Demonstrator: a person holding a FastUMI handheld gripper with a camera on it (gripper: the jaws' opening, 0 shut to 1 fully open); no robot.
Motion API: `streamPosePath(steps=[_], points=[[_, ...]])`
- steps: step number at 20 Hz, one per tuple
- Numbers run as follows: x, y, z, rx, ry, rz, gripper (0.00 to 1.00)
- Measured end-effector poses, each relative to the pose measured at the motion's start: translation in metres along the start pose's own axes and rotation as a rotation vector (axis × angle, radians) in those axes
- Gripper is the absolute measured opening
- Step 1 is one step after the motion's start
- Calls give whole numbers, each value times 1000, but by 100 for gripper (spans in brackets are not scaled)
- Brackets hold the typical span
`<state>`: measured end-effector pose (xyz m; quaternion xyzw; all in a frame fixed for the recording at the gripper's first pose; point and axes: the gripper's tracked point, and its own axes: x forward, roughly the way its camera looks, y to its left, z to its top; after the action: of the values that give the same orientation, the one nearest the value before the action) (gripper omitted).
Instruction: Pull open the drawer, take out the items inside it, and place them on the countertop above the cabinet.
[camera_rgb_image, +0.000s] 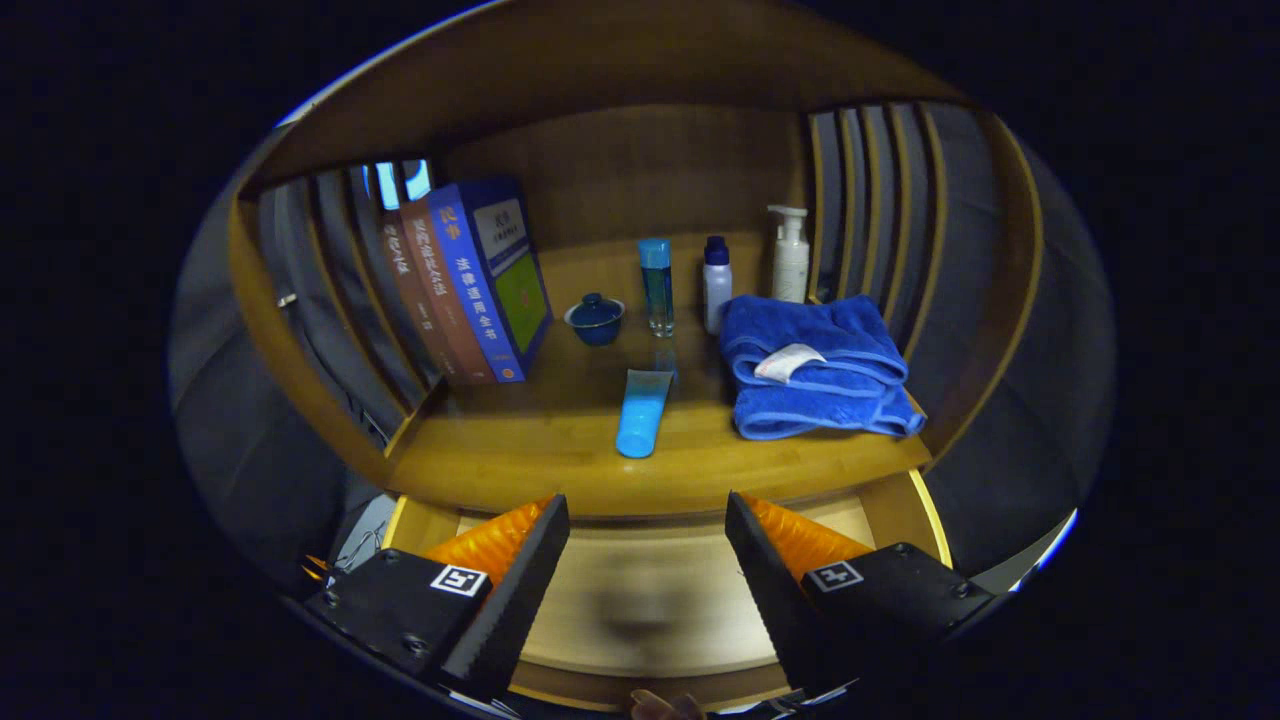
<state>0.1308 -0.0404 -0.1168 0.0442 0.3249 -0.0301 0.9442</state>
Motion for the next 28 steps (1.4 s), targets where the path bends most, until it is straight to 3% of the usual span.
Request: streamPosePath(steps=[6, 13, 21, 28], points=[[-67, -6, -52, -10, -142, 25, 100], [-101, -8, -141, -12, -217, -5, 100], [-72, -18, -204, 2, -129, -45, 100], [-64, -17, -199, 1, -128, -21, 99]])
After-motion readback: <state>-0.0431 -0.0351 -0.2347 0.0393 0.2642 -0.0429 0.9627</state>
